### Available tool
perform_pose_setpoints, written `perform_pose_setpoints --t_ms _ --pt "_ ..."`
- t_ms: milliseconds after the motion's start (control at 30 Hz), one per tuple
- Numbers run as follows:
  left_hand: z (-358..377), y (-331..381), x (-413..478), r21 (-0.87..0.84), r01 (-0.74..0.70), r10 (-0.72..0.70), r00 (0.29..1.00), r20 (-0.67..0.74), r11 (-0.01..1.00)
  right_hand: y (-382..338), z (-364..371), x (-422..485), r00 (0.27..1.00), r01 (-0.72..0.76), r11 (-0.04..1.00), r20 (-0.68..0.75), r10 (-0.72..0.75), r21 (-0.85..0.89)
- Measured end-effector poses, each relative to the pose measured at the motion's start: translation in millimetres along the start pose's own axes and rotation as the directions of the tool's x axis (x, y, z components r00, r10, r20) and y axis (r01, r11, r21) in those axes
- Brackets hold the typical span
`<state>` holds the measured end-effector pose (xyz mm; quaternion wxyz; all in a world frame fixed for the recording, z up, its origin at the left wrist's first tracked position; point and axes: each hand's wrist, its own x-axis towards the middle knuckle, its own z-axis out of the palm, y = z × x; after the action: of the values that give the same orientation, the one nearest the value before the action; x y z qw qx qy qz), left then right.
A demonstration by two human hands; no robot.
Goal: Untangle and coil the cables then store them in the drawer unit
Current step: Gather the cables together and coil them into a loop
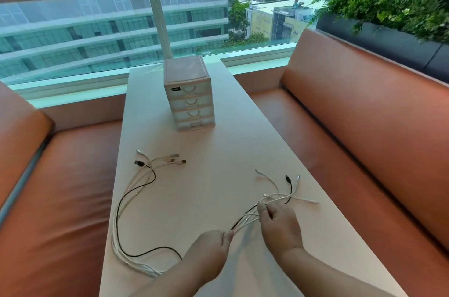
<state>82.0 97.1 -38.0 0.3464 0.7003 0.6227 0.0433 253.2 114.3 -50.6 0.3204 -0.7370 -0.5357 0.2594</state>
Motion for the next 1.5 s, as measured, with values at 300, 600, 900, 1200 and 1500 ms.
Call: perform_pose_setpoints --t_ms 300,600,900,1200,1500 --pt "-4 20 -11 0.106 -0.151 0.143 0.987 0.079 0.983 -43 3 18 0.628 -0.775 0.337 0.597 0.498 0.534" --pt "-5 17 -14 0.095 -0.236 0.229 0.970 0.082 0.967 -38 -34 61 0.735 -0.671 0.514 0.392 0.553 0.534" --pt "-10 -5 -9 0.084 -0.244 0.243 0.970 0.030 0.966 -40 -46 92 0.788 -0.613 0.576 0.360 0.500 0.541" --pt "-5 -17 -9 0.070 -0.221 0.219 0.975 0.042 0.973 -46 -67 102 0.810 -0.575 0.590 0.289 0.511 0.567" --pt "1 -29 -7 0.020 -0.157 0.155 0.985 0.073 0.987 -46 -85 111 0.874 -0.473 0.723 0.162 0.459 0.504"
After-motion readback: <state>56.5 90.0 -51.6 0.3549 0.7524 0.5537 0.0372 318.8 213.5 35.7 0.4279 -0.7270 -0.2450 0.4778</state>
